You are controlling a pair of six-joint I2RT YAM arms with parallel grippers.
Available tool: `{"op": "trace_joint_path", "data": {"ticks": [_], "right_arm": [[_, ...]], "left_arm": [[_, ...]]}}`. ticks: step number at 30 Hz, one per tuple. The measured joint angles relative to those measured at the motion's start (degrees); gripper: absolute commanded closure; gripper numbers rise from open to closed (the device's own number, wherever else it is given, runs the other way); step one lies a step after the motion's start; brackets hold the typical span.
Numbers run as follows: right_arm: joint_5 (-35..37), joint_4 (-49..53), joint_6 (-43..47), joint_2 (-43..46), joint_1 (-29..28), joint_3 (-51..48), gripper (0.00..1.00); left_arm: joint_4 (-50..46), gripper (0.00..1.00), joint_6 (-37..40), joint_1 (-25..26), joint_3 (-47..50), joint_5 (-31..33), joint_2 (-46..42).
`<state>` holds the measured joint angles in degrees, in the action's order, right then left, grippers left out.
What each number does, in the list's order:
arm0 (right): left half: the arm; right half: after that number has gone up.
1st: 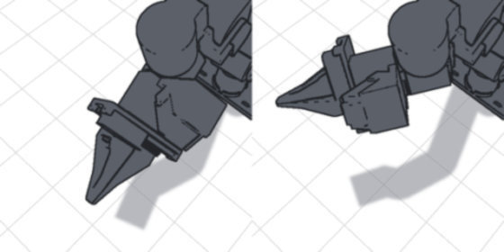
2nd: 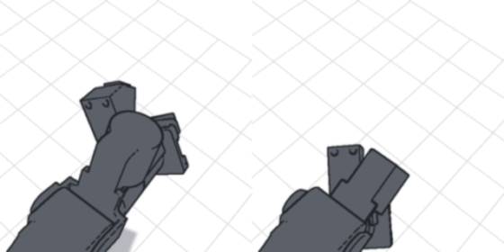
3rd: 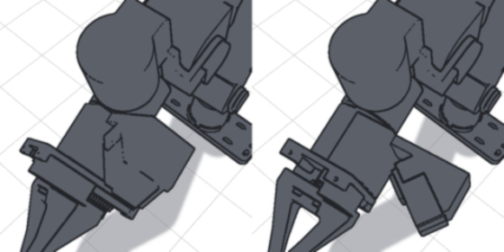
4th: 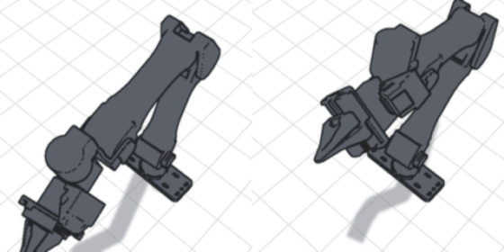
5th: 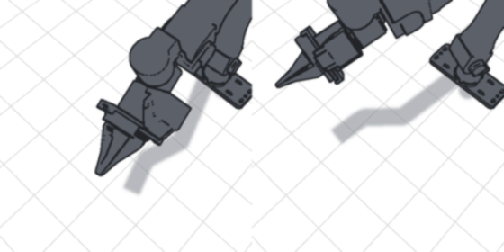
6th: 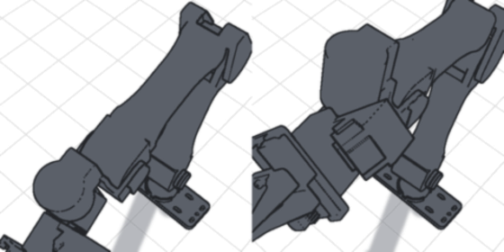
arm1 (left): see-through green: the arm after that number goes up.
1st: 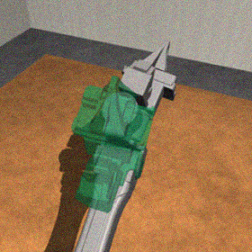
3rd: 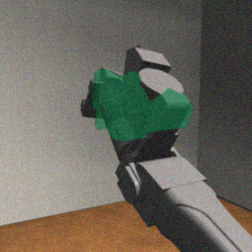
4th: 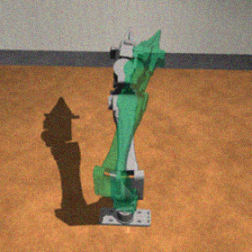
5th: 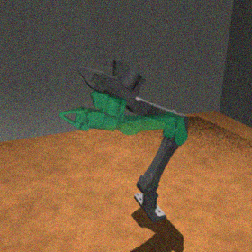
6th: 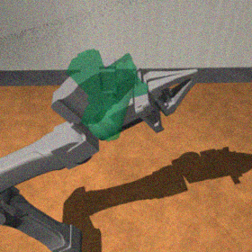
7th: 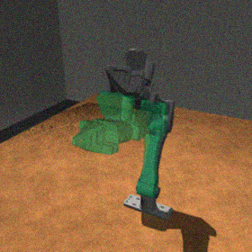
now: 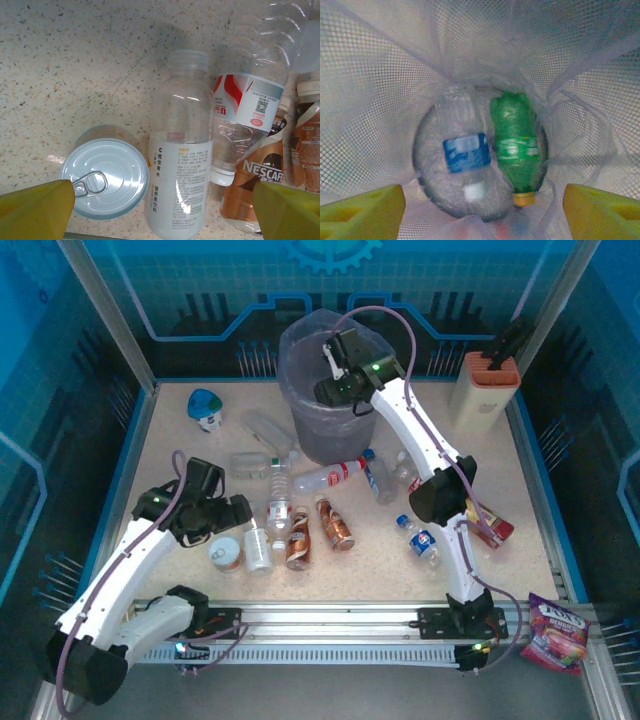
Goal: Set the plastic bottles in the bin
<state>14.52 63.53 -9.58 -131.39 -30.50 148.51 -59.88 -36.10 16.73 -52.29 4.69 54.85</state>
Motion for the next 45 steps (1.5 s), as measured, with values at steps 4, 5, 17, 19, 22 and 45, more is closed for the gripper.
{"op": "trace_joint_path", "data": {"ticks": [4,5,17,19,22,45], "right_arm": [[0.07,-0.59,0.72,0.04,0.15,0.02,0.00],[0.00,-0.59,0.87,0.11,0.20,0.09,0.00],[-1.99,-2.84,2.40,7.72,1.51,1.33,0.00],[-2.89,-3.37,2.38,9.92,2.21,1.51,0.00],[-4.00,-3.98,1.90,13.40,3.08,1.18,0.00],[-24.79,-7.61,-4.85,62.10,20.55,-57.53,0.00]], "left_arm": [[0.90,0.07,0.00,0.00,0.00,0.00,0.22],[1.20,0.07,0.00,0.00,0.00,0.00,0.22],[10.05,0.01,0.31,-1.01,-4.24,-3.48,6.51],[12.46,0.01,0.63,-2.40,-6.64,-4.48,9.20],[16.06,0.01,1.18,-4.96,-10.82,-5.33,14.51],[24.52,0.06,-4.81,-10.91,-46.99,-5.53,64.48]]}}
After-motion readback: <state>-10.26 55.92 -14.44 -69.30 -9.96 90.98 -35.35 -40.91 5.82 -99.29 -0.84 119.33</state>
